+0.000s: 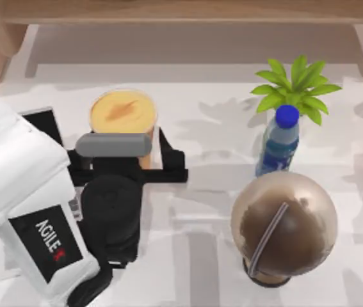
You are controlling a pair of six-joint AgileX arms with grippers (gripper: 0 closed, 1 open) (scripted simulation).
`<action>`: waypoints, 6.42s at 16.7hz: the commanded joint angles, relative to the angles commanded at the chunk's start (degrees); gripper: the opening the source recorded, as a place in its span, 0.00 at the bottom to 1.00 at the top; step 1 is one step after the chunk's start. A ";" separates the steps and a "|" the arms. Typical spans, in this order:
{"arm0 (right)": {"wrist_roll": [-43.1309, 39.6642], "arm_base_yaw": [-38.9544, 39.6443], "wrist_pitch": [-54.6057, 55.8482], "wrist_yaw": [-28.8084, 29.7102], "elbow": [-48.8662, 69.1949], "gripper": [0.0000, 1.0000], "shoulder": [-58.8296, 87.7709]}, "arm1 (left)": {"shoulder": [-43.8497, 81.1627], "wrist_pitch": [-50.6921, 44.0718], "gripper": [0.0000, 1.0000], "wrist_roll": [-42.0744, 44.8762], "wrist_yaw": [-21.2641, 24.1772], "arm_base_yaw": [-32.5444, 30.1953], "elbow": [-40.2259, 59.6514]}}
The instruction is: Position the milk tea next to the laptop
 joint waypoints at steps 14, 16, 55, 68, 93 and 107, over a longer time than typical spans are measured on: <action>0.00 0.00 0.00 0.00 0.00 1.00 0.00 | 0.34 -0.19 0.25 0.09 0.57 0.57 0.56; 0.00 0.00 0.00 0.00 0.00 1.00 0.00 | 0.34 -0.19 0.10 0.09 0.57 0.57 0.56; 0.00 0.00 0.00 0.00 0.00 1.00 0.00 | -23.27 -9.99 0.00 -2.07 -11.73 -11.45 -11.09; 0.00 0.00 0.00 0.00 0.00 1.00 0.00 | -27.46 -13.15 0.00 -2.68 -15.57 -15.07 -16.27; 0.00 0.00 0.00 0.00 0.00 1.00 0.00 | -13.37 2.29 0.08 -2.80 -15.47 -15.41 -17.62; 0.00 0.00 0.00 0.00 0.00 1.00 0.00 | -13.37 2.29 1.00 -2.80 -15.47 -15.41 -17.62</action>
